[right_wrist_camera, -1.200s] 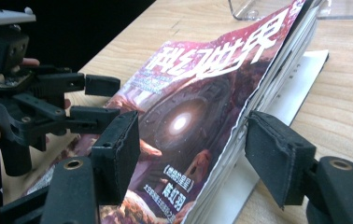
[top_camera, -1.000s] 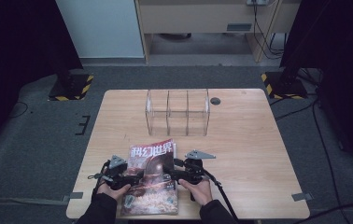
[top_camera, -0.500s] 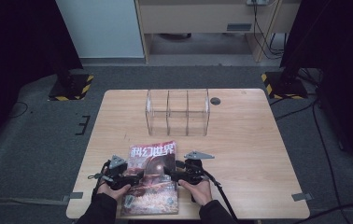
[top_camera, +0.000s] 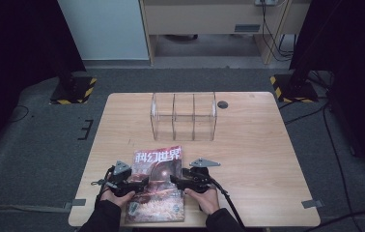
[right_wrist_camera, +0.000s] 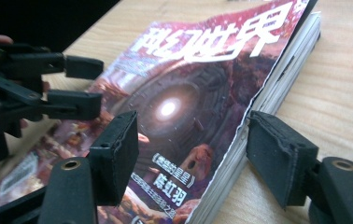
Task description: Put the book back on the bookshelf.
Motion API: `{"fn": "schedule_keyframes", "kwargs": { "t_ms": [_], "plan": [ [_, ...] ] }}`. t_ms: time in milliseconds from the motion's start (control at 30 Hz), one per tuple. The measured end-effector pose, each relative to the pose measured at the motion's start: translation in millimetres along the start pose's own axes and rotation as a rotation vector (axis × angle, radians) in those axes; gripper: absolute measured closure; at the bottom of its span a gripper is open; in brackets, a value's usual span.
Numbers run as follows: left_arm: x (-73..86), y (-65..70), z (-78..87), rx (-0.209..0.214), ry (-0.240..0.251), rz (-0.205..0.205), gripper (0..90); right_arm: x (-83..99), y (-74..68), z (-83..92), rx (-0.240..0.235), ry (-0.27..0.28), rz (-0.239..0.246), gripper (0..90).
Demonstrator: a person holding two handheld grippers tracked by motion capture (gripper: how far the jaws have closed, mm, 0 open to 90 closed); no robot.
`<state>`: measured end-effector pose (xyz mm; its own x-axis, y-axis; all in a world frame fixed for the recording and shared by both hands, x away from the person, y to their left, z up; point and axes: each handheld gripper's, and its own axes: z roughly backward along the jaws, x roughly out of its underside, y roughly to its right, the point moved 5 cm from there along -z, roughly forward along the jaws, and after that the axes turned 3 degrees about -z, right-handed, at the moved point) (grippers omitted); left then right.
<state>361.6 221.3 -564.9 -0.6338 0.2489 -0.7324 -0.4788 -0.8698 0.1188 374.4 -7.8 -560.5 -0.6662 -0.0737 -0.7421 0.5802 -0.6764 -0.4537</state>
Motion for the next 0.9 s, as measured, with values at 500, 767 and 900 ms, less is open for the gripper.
{"fn": "schedule_keyframes", "kwargs": {
  "t_ms": [500, 767, 900],
  "plan": [
    [0.1, 0.2, -0.1, 0.003, 0.001, 0.001, 15.0, -13.2, -4.2, 2.1, -0.052, 0.057, -0.019, 36.1],
    [0.1, 0.1, 0.2, 0.004, 0.0, 0.008, 14.8, -23.7, -5.5, -2.1, -0.054, 0.074, -0.023, 36.0],
    [0.1, 0.0, 0.3, 0.005, 0.001, 0.01, 14.8, -23.3, -7.4, -3.0, -0.038, 0.054, -0.011, 34.6]
  ]
}}
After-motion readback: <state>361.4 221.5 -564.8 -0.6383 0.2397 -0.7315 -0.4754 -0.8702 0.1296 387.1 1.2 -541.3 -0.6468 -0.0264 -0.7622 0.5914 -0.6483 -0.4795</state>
